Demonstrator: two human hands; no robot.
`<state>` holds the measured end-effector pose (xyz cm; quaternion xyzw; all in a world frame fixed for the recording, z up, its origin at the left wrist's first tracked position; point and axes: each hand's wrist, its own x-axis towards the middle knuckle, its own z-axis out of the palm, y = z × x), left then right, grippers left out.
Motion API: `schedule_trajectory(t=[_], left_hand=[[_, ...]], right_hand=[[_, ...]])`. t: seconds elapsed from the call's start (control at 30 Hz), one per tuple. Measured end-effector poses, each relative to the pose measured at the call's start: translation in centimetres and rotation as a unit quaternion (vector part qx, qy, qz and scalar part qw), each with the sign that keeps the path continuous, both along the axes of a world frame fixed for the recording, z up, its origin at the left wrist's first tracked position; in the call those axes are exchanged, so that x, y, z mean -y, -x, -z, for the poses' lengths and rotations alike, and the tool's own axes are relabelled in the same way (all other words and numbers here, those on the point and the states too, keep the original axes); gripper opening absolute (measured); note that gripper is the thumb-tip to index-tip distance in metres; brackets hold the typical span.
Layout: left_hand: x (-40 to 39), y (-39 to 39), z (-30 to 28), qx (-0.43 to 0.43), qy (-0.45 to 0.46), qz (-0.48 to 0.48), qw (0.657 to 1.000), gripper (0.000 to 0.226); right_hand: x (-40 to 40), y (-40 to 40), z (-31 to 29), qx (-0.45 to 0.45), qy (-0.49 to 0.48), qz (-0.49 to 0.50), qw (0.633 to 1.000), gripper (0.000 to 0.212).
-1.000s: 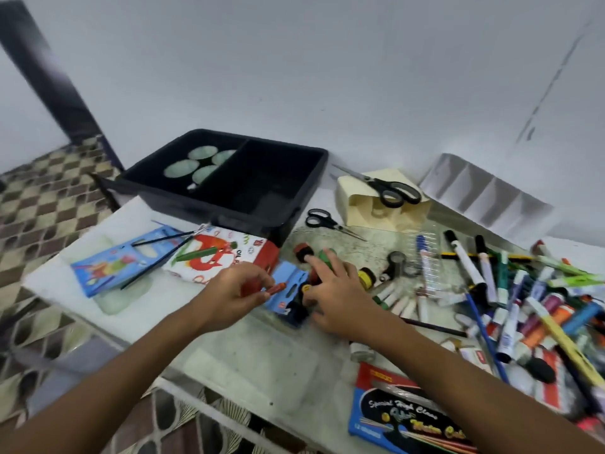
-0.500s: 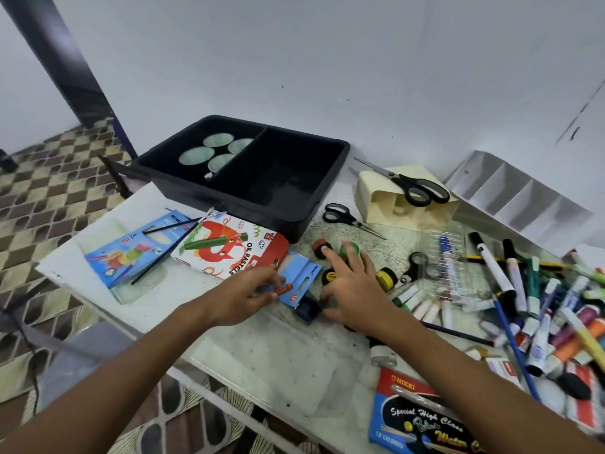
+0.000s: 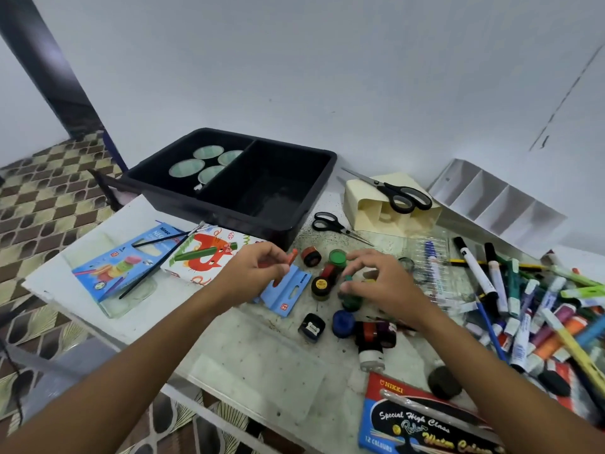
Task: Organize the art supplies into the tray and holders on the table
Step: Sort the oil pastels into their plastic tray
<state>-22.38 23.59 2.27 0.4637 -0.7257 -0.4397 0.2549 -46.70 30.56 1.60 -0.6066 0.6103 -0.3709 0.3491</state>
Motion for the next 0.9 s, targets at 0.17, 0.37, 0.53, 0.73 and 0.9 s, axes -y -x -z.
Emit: schedule_trajectory(t=[0.17,0.37,0.53,0.73,0.9], left_hand=[[-0.4,5.3,-1.3,-0.114,-0.052,0.048,0.991,0.009],[-3.0,16.5,-2.1,-0.188,-0.155,0.197,0.950,0.041],[-8.4,26.8,-2.1,-0.152,-0.173,0.350,0.908,0.038],[-18.6,37.0,-1.2,-0.080,-0.183,0.492,0.847,0.035],[-26.8,41.6,0.2,-0.007,-0.162,0.579,0.799,0.034]], right_hand=[[-2.6,4.0,-1.0,0.225,-0.026,0.064,0.972,0.013],[-9.2,10.6,-1.3,0.284,-0.031,0.195,0.939,0.018],[-18.2,16.7,-1.8,0.256,0.022,0.333,0.908,0.022],[-30.9,21.6,-1.8,0.231,0.023,0.464,0.855,0.020],[-39.2,23.3,-0.5,0.195,-0.007,0.552,0.811,0.020]])
